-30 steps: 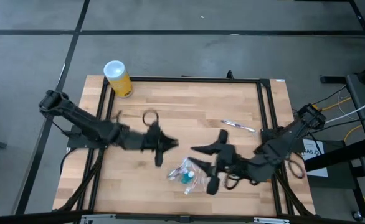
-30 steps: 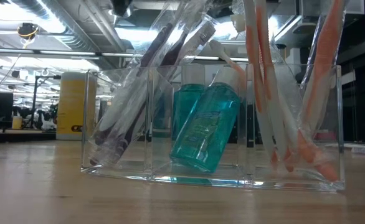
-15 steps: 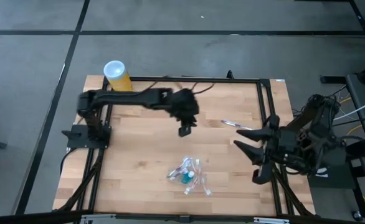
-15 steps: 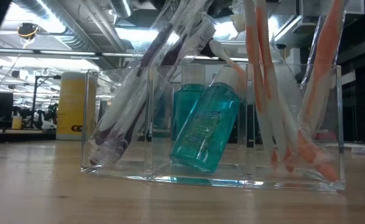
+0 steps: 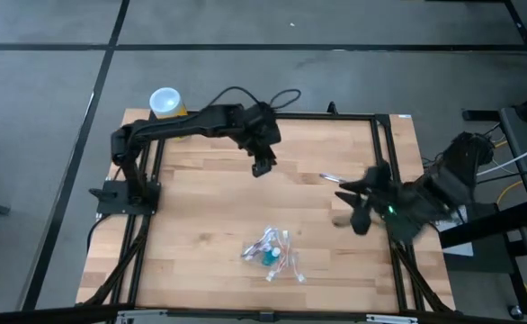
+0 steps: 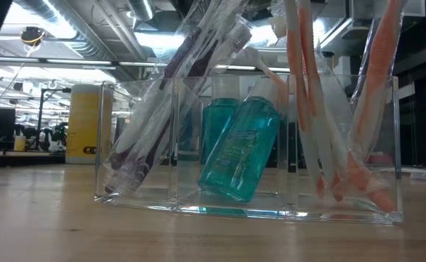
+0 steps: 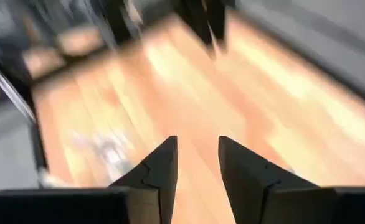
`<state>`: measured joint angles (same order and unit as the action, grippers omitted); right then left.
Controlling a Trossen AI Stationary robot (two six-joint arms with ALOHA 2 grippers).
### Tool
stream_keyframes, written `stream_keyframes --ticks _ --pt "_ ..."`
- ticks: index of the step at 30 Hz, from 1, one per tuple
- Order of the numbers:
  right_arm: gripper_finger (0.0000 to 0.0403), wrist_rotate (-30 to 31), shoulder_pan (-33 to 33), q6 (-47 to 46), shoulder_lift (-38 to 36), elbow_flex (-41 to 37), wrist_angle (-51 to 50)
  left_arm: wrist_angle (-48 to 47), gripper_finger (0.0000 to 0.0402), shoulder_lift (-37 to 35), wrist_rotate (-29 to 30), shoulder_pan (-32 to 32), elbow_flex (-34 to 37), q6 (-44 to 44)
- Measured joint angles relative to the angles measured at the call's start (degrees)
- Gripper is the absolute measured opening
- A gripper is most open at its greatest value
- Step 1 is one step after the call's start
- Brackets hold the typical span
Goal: Pick & Place toothbrushing station
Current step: Put the purple toothbrush into the left section of the transparent organizer
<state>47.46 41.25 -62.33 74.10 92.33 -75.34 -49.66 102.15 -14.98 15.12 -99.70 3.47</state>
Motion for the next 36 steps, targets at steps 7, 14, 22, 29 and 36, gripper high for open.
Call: stream_keyframes --ticks 7,14,22,29,36 --pt "0.0116 -28.4 -21.8 13.9 -0.6 -3.1 -13.7 -5.4 0.0100 -7.2 8.5 -1.7 0.0 1.7" --pt "0.0116 -42.1 -40.5 32.4 -1.0 -17.2 -12.3 -6.5 0.0100 -14.8 16.0 -6.0 0.0 5.9" --pt "0.0116 -47.0 -53.3 46.5 -0.9 -33.7 -2.5 -7.6 0.0100 -18.8 23.2 -13.7 0.0 10.3" --pt "0.0116 -48.0 -59.8 53.4 0.2 -40.5 6.9 -7.6 0.0100 -18.9 27.5 -19.5 0.0 12.9" --pt "0.0136 -48.7 -64.5 56.9 4.9 -47.6 7.8 -7.9 0.0100 -19.6 31.1 -24.1 0.0 16.2"
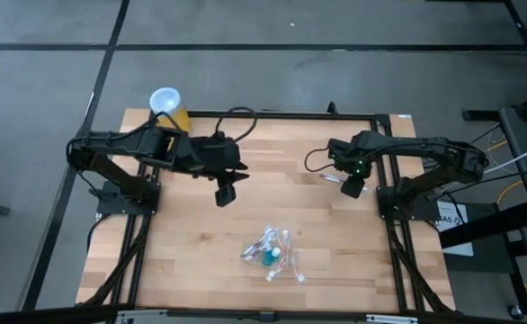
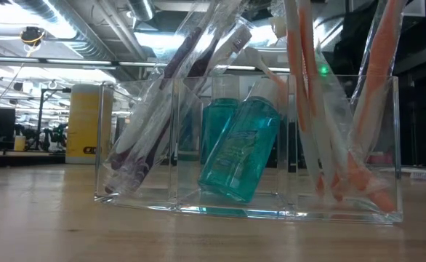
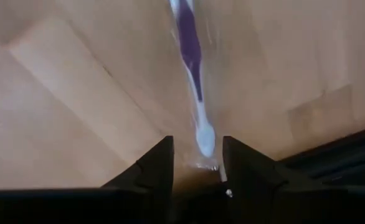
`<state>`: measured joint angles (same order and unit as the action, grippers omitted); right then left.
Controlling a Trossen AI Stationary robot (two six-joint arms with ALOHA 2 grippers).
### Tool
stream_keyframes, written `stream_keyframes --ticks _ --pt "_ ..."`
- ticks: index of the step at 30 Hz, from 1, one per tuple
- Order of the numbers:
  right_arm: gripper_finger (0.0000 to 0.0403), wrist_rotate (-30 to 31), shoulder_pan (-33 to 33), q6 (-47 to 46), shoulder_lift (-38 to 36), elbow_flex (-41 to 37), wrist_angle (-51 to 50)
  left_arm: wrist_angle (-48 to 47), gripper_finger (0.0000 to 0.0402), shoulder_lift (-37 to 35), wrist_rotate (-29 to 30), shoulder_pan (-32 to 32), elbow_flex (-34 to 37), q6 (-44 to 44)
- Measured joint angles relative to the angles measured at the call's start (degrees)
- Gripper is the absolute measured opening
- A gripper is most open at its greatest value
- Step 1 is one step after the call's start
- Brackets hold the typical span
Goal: Pick & Place toothbrushing station
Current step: Put the purple toothbrush into the left section of the transparent organizer
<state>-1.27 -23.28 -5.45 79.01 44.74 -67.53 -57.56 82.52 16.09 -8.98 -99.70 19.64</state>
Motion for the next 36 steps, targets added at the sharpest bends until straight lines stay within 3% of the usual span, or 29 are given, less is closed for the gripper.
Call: stream_keyframes --ticks 7,17,20,23,26,31,36 --pt "0.0175 0.2 -1.2 0.3 3.4 -1.0 4.5 -0.8 0.0100 -2.1 4.5 -4.1 0.0 3.9" --pt "0.0180 -1.1 -2.6 1.1 14.1 -1.0 8.0 -2.4 0.0100 -4.9 10.3 -10.0 0.0 10.3" --pt "0.0162 -2.6 -2.7 0.8 16.8 -0.8 7.8 -3.6 0.0100 -5.8 12.4 -12.4 0.0 13.1" --pt "0.0102 -5.3 -2.7 0.6 17.6 -0.7 7.5 -5.3 0.0100 -6.5 15.3 -15.3 0.0 16.2" --pt "0.0023 -13.0 -2.2 0.4 17.3 0.3 8.4 -7.2 0.0100 -7.2 19.3 -18.4 0.0 19.7" --pt "0.0015 -29.1 0.8 -4.5 14.4 6.0 10.8 -12.2 0.0100 -8.3 25.8 -23.8 0.0 26.9" --pt "0.0015 -43.0 5.6 -15.4 7.5 15.8 22.7 -23.0 0.0100 -8.2 30.5 -29.0 0.0 39.3"
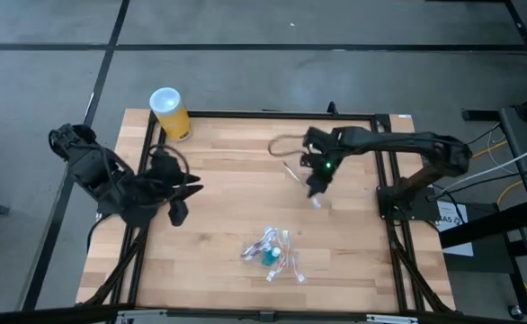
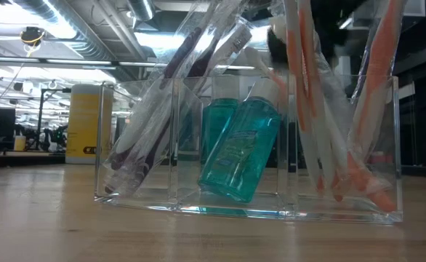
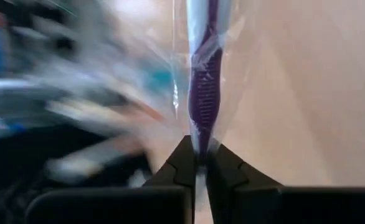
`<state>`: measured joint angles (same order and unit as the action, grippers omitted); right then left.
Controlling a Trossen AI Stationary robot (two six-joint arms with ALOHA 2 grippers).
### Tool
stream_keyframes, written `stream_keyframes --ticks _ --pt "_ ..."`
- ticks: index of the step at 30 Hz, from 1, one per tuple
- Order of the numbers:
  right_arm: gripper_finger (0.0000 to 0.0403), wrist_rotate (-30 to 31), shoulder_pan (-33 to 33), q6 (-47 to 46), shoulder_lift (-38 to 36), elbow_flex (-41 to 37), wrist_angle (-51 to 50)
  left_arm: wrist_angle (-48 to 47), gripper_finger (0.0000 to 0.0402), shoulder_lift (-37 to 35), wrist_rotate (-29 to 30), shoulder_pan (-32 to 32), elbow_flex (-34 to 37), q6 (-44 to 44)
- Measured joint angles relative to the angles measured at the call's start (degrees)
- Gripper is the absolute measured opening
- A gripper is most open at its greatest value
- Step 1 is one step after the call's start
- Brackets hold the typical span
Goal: Pick & Place toothbrushing station
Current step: Put the purple toothbrush into the left section of the transparent organizer
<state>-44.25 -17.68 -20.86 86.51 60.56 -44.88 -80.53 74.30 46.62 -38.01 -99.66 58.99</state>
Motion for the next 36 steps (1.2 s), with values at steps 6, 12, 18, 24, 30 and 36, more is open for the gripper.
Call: stream_keyframes --ticks 6,12,18,24,30,36 --pt "0.0015 -9.7 4.3 -21.2 -4.9 9.2 28.1 -3.4 0.0103 2.1 5.8 -4.0 0.0 5.7" --pt "0.0015 -11.2 7.3 -39.2 -4.3 10.9 56.2 1.8 0.0138 5.6 19.2 -5.3 0.1 12.3" --pt "0.0015 -5.4 11.8 -38.3 -2.7 10.8 58.0 3.6 0.0180 7.3 27.4 -4.2 0.1 27.1" --pt "0.0015 -0.6 14.8 -35.9 0.0 10.8 59.9 13.6 0.0199 7.5 17.4 0.9 0.1 17.7" --pt "0.0015 2.7 15.3 -35.2 0.5 10.8 63.8 27.9 0.0200 7.5 6.2 8.1 0.1 -0.1" --pt "0.0015 4.3 15.7 -34.5 0.6 10.8 65.9 35.2 0.0200 7.9 -3.8 15.0 0.1 -9.0"
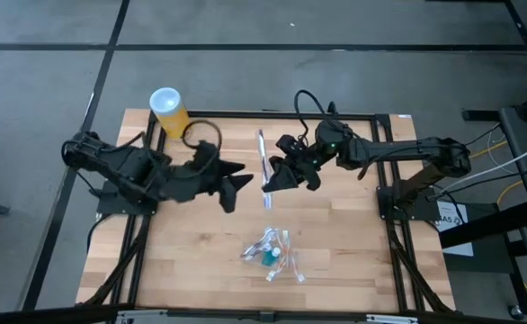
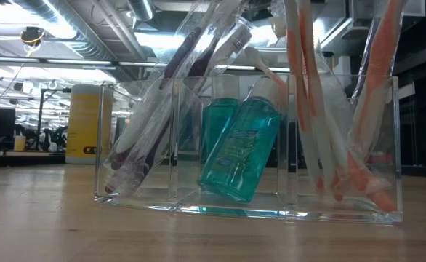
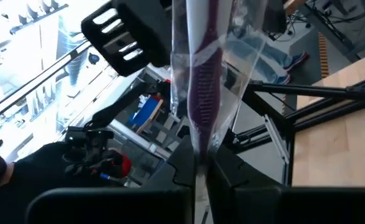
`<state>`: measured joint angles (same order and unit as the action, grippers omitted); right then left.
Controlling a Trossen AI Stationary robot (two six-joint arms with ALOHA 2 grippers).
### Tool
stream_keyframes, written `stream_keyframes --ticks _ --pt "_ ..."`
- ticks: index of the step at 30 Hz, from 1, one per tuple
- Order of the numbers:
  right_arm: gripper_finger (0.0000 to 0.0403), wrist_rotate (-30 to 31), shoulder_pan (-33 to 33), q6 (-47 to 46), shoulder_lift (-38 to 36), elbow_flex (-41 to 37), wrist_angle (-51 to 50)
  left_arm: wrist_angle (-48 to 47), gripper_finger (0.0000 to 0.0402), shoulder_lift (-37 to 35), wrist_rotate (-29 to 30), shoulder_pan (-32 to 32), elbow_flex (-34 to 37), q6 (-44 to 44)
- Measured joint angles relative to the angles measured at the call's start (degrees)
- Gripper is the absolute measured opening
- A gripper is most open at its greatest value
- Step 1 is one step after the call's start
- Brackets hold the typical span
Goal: Pick & Place toothbrushing station
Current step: Put the purple toothbrush into the left section of the transparent organizer
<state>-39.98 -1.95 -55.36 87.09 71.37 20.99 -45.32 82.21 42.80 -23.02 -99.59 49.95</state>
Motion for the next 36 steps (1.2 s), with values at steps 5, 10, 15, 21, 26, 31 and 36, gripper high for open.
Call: stream_keyframes --ticks 5,10,15,21,26,31,36 --pt "0.0015 0.5 0.0 0.7 0.0 0.0 0.1 5.7 0.0200 1.9 -6.7 3.8 0.0 -4.7" --pt "0.0015 0.6 0.0 1.3 0.0 0.0 0.1 10.1 0.0200 4.0 -11.7 6.6 0.0 -6.8" --pt "0.0015 0.1 0.0 1.9 0.0 0.0 -0.1 11.3 0.0179 4.6 -17.2 9.0 0.0 -5.9" --pt "0.0015 0.8 0.0 3.7 0.0 -0.1 0.3 10.9 0.0033 4.0 -20.6 9.7 -0.1 -5.7" --pt "0.0032 3.3 -0.1 4.5 0.2 0.4 0.4 7.8 0.0032 2.4 -19.3 9.8 0.0 -5.3" --pt "0.0045 4.6 -0.7 8.2 0.2 3.6 0.9 2.4 0.0018 -2.3 -16.7 8.8 -0.1 -5.5" --pt "0.0063 3.6 -2.0 9.4 -0.2 7.0 1.3 -4.1 0.0017 -9.1 -10.7 6.7 0.2 -3.2"
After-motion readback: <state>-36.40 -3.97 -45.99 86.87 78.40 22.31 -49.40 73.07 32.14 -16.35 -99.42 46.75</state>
